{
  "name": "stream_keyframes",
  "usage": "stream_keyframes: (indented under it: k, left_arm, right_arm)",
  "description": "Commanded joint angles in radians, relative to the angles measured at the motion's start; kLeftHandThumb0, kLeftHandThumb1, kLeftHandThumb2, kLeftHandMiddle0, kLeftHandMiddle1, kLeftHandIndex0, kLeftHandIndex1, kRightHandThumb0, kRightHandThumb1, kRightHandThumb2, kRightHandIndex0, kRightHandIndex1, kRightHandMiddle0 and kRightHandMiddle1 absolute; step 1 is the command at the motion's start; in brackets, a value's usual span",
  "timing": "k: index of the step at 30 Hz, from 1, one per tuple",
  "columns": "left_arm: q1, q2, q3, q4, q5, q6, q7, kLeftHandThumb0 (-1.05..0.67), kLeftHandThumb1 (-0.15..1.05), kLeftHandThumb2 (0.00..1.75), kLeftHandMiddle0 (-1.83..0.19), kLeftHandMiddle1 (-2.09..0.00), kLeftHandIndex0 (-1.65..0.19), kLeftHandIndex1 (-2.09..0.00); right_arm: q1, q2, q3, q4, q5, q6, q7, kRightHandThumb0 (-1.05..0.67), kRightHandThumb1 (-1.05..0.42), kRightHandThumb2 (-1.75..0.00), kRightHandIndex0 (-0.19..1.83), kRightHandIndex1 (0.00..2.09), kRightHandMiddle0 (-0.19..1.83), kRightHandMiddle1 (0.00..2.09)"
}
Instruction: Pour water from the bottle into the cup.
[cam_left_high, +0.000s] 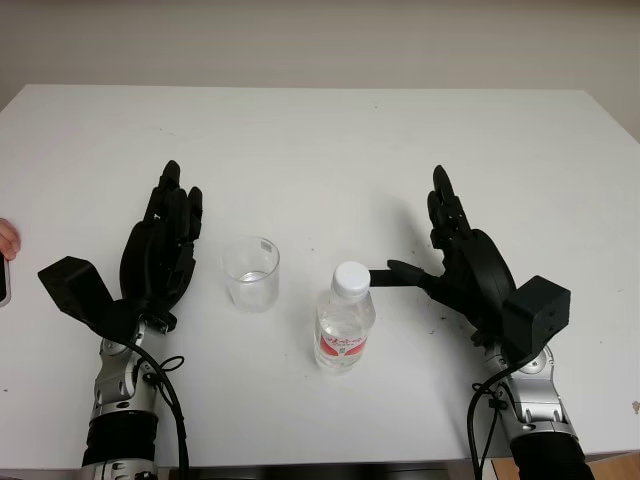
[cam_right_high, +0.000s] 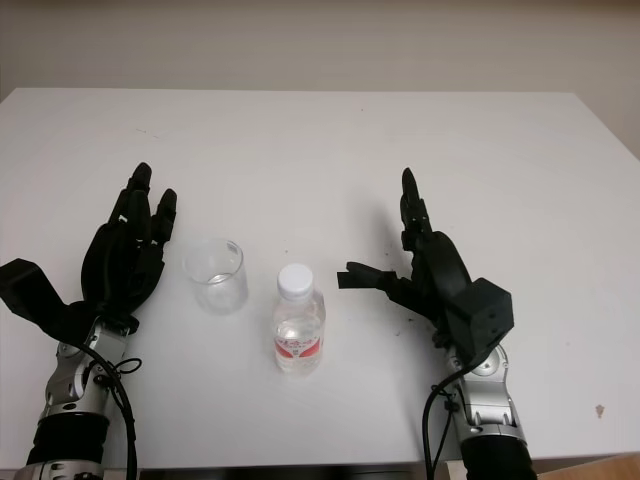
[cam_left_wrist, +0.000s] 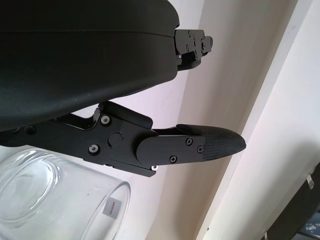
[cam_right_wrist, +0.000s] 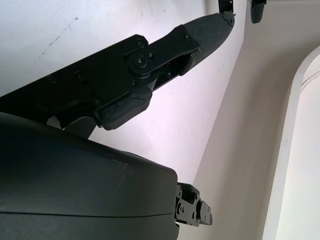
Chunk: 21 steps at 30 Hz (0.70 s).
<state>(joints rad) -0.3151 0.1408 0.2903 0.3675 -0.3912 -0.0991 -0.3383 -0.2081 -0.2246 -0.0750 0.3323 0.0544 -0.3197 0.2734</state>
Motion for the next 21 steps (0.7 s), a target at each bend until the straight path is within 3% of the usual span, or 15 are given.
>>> stream_keyframes:
  k: [1,10,21]
  left_arm:
    - [0.012,0.001,-0.001,-0.021,0.000,0.005,0.003,-0.70,1.05,0.41,0.08,-0.05,0.07,-0.06]
    - [-0.015,0.008,-0.001,0.002,-0.002,0.012,0.007,-0.70,1.05,0.39,0.07,-0.05,0.07,-0.06]
    - [-0.012,0.012,0.002,-0.005,-0.002,0.007,0.008,-0.69,1.05,0.40,0.08,-0.05,0.06,-0.06]
  right_arm:
    - [0.013,-0.002,0.003,-0.019,-0.002,-0.019,-0.001,-0.88,-0.87,-0.06,-0.19,0.00,-0.19,0.00]
    - [0.010,-0.015,0.006,-0.021,0.023,0.023,0.057,-0.92,-0.90,-0.06,-0.19,0.00,-0.19,0.00]
    - [0.158,-0.106,0.026,-0.406,0.263,0.224,0.357,-0.97,-0.88,-0.05,-0.19,0.00,-0.19,0.00]
